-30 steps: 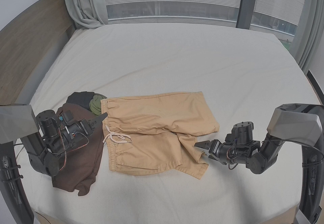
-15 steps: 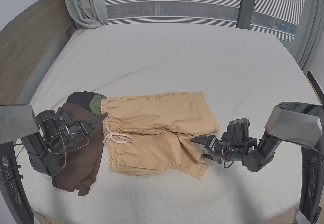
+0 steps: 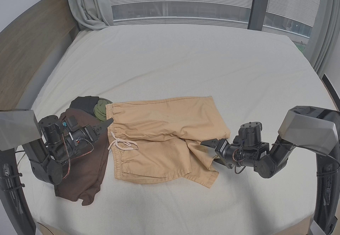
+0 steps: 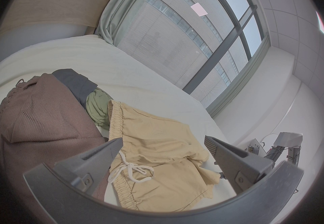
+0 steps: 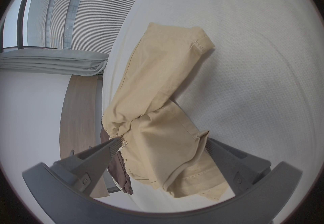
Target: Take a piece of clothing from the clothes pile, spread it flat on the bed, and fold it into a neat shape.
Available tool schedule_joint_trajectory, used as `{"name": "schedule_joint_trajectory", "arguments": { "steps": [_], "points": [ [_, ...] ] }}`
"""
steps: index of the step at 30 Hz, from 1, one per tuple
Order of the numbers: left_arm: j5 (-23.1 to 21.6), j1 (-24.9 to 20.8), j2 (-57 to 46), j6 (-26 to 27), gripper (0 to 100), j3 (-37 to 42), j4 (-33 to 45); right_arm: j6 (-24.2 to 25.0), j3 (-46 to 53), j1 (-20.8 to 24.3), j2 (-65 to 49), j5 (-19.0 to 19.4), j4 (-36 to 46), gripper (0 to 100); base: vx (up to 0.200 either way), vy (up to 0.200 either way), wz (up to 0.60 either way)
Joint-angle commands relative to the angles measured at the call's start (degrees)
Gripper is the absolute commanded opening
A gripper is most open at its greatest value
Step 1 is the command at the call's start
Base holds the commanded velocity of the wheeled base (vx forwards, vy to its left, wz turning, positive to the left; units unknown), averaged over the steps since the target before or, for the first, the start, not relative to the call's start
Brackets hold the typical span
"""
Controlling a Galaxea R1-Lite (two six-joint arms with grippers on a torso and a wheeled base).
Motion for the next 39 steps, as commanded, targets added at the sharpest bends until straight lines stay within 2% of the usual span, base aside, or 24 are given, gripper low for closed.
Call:
{"name": "schedule_joint_trajectory", "arguments": {
  "steps": [1, 2, 13, 19, 24, 28, 33, 39],
  "points": [
    [0.0, 0.0, 0.1, 0.0, 100, 0.0, 0.0, -0.1, 0.1, 0.0, 0.1, -0.1, 0.3, 100, 0.0, 0.0, 0.0],
    [0.0, 0.0, 0.1, 0.0, 100, -0.1, 0.0, -0.1, 0.2, 0.0, 0.1, 0.0, 0.3, 0, 0.0, 0.0, 0.0],
    [0.0, 0.0, 0.1, 0.1, 100, -0.1, 0.0, -0.1, 0.3, 0.0, -0.1, -0.1, 0.6, 0, 0.0, 0.0, 0.0],
    [0.0, -0.1, 0.1, 0.1, 100, 0.0, 0.0, -0.6, -0.1, -2.4, -1.1, -0.3, 0.5, 0, 0.0, 0.0, 0.0],
    [0.0, -0.4, 0.2, 0.1, 100, 0.1, 0.0, -4.2, -0.5, -6.6, -2.8, -0.3, 0.5, 0, 0.0, 0.0, 0.0],
    [0.0, -0.4, 0.2, 0.1, 100, 0.1, 0.0, -7.6, -1.3, -8.2, -1.3, -0.4, -0.2, 0, 0.0, 0.0, 0.0],
    [0.1, -0.4, 0.9, 0.3, 100, 0.1, 0.0, -9.2, -2.6, -9.3, 0.4, -0.5, -0.4, 0, 0.0, 0.0, 0.0],
    [-0.1, -0.3, 2.2, 3.0, 100, 0.0, 0.0, -11.5, -1.9, -11.2, 0.2, -0.4, -0.3, 0, 0.0, 0.0, 0.0]
  ]
}}
